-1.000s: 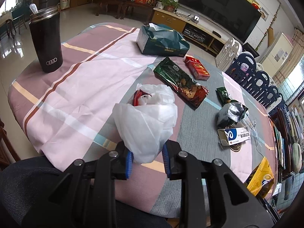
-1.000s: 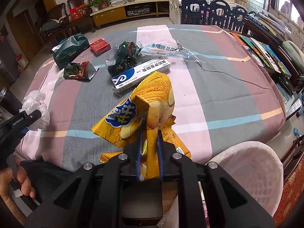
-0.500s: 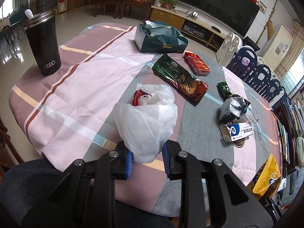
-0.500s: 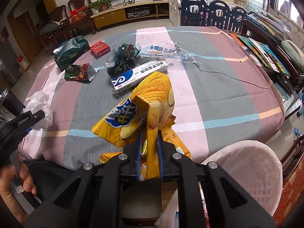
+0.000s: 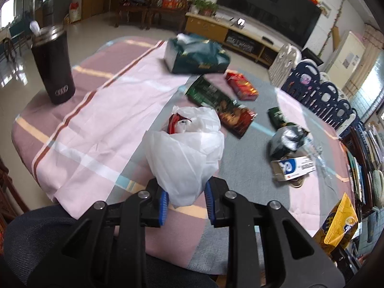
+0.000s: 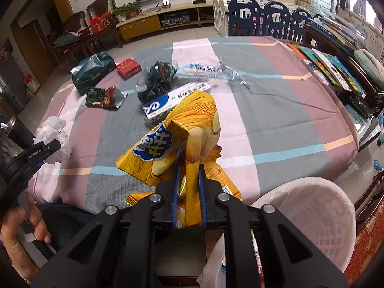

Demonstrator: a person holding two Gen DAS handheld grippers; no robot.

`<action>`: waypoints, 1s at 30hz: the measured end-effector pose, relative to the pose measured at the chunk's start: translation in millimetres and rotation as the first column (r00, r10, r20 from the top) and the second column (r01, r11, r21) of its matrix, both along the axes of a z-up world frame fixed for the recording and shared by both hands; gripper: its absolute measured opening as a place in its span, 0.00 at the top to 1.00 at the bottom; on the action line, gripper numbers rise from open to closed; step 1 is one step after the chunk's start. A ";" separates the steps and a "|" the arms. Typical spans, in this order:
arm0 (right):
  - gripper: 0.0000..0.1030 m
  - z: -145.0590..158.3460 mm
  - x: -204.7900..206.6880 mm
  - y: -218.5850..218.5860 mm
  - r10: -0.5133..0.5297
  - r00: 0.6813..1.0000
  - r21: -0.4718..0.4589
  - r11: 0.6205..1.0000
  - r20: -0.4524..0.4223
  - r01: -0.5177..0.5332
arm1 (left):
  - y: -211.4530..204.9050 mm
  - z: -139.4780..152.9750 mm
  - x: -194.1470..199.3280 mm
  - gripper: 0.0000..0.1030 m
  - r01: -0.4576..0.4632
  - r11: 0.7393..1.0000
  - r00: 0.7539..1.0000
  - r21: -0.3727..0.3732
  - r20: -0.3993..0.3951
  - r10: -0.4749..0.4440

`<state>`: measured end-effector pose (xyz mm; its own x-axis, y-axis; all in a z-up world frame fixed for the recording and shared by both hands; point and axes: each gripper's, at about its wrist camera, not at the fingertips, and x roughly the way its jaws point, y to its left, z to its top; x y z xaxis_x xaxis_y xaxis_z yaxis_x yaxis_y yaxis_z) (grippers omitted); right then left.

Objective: Collect trash
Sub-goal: 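Carry the white plastic bag and yellow chip bag toward the wastebasket, then drop the yellow chip bag into the wastebasket with the right tool while the left releases the white bag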

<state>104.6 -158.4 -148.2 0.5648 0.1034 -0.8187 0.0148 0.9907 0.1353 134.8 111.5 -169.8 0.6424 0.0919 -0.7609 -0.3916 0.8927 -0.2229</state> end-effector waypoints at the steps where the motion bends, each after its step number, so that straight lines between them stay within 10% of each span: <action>1: 0.85 6.0 -2.4 -2.9 -0.002 1.000 0.001 1.000 0.015 0.002 | -5.6 4.6 -1.8 0.75 0.018 1.000 1.000 0.010 0.007 -0.018; 13: 0.85 55.2 -61.1 -69.7 -0.021 0.996 -0.013 1.000 0.086 0.022 | -123.3 71.4 -49.0 0.74 0.386 0.919 0.914 0.083 0.101 -0.393; 21: 0.84 -19.1 -101.9 -134.7 -0.141 0.971 -0.104 0.987 -0.193 0.123 | -180.8 93.1 -74.9 0.73 0.524 0.845 0.836 0.108 0.126 -0.534; 26: 0.40 -50.2 -108.1 -144.6 -0.171 0.931 -0.127 0.982 -0.323 0.137 | -199.0 98.5 -82.5 0.73 0.559 0.819 0.810 0.128 0.128 -0.572; 30: 0.33 -23.6 -108.5 -166.8 -0.263 0.938 -0.036 0.964 -0.226 0.262 | -211.6 92.2 -82.1 0.73 0.594 0.795 0.788 0.126 0.110 -0.606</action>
<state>-3.9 -325.1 -171.8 0.3707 -0.0279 -0.9283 0.3044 0.9480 0.0930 52.7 -100.1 -77.6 0.6852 -0.2903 -0.6680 0.2580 0.9544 -0.1501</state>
